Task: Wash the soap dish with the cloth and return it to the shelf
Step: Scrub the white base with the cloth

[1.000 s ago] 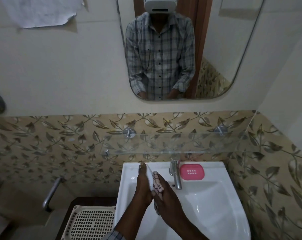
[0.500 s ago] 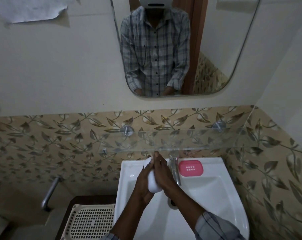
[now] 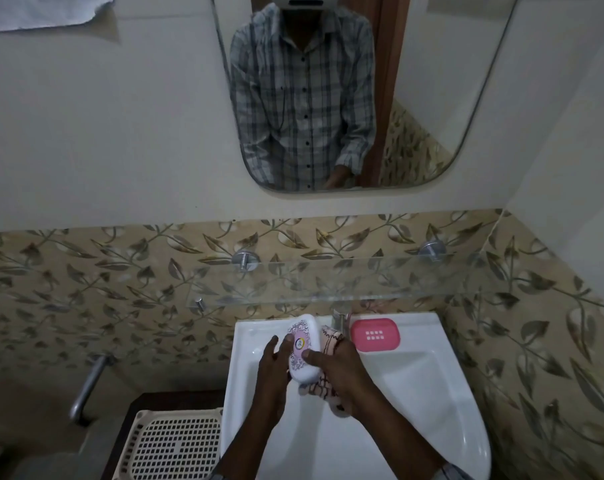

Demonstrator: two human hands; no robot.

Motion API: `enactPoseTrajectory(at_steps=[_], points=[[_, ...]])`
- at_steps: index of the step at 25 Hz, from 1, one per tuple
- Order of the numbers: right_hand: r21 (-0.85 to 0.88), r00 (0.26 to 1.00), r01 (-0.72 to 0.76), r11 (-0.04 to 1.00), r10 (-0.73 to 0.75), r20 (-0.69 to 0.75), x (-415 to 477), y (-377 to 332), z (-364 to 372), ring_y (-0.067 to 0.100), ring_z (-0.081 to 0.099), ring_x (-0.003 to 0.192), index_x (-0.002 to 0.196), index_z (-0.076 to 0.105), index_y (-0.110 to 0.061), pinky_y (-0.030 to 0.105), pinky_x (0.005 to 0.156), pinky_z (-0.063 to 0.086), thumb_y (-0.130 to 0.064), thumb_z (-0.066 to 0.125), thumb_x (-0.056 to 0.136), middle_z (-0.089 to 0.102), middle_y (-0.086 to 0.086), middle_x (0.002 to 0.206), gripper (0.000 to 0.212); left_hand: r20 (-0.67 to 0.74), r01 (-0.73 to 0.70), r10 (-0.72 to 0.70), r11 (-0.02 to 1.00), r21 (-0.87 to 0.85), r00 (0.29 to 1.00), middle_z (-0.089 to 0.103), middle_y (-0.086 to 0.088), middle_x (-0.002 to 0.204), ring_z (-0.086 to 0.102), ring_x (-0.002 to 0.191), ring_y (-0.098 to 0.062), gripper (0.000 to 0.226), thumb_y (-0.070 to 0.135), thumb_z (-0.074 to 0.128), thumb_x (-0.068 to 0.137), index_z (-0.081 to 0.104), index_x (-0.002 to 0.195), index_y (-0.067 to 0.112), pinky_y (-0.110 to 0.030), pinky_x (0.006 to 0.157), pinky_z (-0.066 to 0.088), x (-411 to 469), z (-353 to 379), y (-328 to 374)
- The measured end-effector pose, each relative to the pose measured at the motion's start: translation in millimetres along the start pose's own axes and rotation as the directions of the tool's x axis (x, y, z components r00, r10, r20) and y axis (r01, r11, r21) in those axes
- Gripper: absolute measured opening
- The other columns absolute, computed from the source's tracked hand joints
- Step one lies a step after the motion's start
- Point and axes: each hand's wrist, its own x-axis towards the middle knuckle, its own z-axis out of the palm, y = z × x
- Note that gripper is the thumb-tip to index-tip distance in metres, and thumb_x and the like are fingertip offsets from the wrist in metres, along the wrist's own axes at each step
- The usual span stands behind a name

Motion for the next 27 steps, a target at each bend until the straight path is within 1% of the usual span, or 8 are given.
enactPoseTrajectory(at_steps=[4,8,11,13,18,22,24,27], points=[[-0.271,0.986,0.165,0.948,-0.153,0.065,1,5,1,0.041,0.073,0.077,0.115,0.060,-0.022,0.062,0.064,0.058,-0.020,0.075,0.083,0.075,0.016,0.093,0.035,0.113,-0.033,0.017,0.989,0.142,0.993,0.066,-0.003,0.128,0.069,0.108,-0.020,0.057,0.051,0.060,0.090,0.048,0.141,0.029,-0.037,0.079,0.061,-8,11,6],[-0.382,0.982,0.109,0.918,-0.039,0.187,3,8,-8,0.034,0.070,0.063,0.119,0.054,-0.033,0.042,0.058,0.056,-0.014,0.069,0.077,0.073,0.013,0.083,0.048,0.179,0.250,-0.229,0.962,-0.108,0.957,0.070,-0.022,0.119,0.069,0.105,-0.031,0.068,0.055,0.053,0.092,0.055,0.133,0.001,-0.041,0.086,0.056,-4,15,24],[-0.253,0.995,0.092,0.963,-0.098,-0.011,16,-8,-31,0.031,0.075,0.084,0.120,0.061,-0.015,0.051,0.073,0.062,0.000,0.064,0.079,0.076,0.011,0.098,0.043,0.247,0.418,-0.358,0.869,-0.264,0.900,0.074,-0.023,0.101,0.063,0.100,-0.035,0.065,0.056,0.037,0.097,0.061,0.120,0.000,-0.049,0.086,0.050,-1,-5,32],[-0.260,0.970,0.138,0.956,-0.183,-0.159,15,-17,-38,0.020,0.075,0.087,0.118,0.064,-0.013,0.037,0.070,0.063,0.005,0.061,0.083,0.075,0.007,0.103,0.039,0.221,0.436,-0.387,0.865,-0.250,0.895,0.069,-0.023,0.107,0.061,0.098,-0.035,0.066,0.058,0.044,0.094,0.058,0.129,0.004,-0.052,0.085,0.050,4,-15,32],[-0.729,0.915,0.329,0.600,-0.394,0.088,14,-15,-17,0.021,0.057,0.107,0.128,0.054,-0.013,0.033,0.090,0.052,0.000,0.072,0.079,0.054,0.005,0.117,0.054,0.283,0.536,-0.474,0.819,-0.206,0.834,0.073,-0.017,0.097,0.059,0.093,-0.031,0.059,0.059,0.042,0.095,0.064,0.118,0.010,-0.044,0.084,0.045,4,-6,37],[-0.170,0.993,-0.026,0.985,0.006,-0.117,30,-29,-38,0.035,0.071,0.083,0.112,0.060,0.004,0.046,0.075,0.061,0.006,0.065,0.080,0.072,0.025,0.101,0.033,0.304,0.554,-0.483,0.804,-0.217,0.821,0.072,-0.016,0.100,0.059,0.093,-0.030,0.060,0.060,0.047,0.093,0.063,0.122,0.010,-0.042,0.081,0.046,6,-11,35],[0.112,0.982,-0.186,0.976,0.182,0.051,27,-22,-49,0.046,0.069,0.093,0.117,0.058,0.010,0.055,0.082,0.058,0.012,0.057,0.080,0.067,0.036,0.110,0.037,0.316,0.550,-0.476,0.806,-0.216,0.821,0.068,-0.016,0.106,0.059,0.095,-0.030,0.062,0.061,0.048,0.092,0.061,0.125,0.010,-0.041,0.081,0.047,6,-14,34],[0.099,0.992,-0.125,0.987,0.121,0.041,21,-8,-52,0.042,0.070,0.095,0.123,0.059,0.005,0.046,0.075,0.060,0.015,0.050,0.080,0.070,0.028,0.108,0.045,0.322,0.580,-0.501,0.782,-0.230,0.803,0.065,-0.017,0.108,0.058,0.095,-0.030,0.059,0.059,0.050,0.092,0.060,0.123,0.010,-0.042,0.083,0.045,4,-14,32]])
